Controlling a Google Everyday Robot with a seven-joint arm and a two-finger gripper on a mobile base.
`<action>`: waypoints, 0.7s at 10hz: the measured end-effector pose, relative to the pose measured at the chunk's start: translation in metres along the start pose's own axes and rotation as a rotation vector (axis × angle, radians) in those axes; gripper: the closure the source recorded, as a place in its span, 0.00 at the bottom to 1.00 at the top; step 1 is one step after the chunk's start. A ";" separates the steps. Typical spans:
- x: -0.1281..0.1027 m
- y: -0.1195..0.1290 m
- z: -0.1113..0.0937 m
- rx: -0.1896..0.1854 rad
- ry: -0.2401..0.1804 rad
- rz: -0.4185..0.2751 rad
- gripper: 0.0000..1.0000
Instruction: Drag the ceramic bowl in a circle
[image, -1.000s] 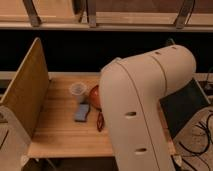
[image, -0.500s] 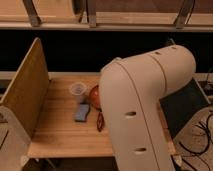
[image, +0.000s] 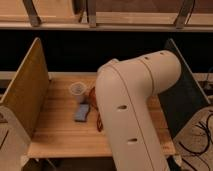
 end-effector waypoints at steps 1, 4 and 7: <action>0.002 0.001 0.004 0.006 0.013 -0.005 0.20; 0.003 -0.001 0.004 0.008 0.015 -0.003 0.20; 0.007 0.003 0.021 -0.016 0.053 0.010 0.20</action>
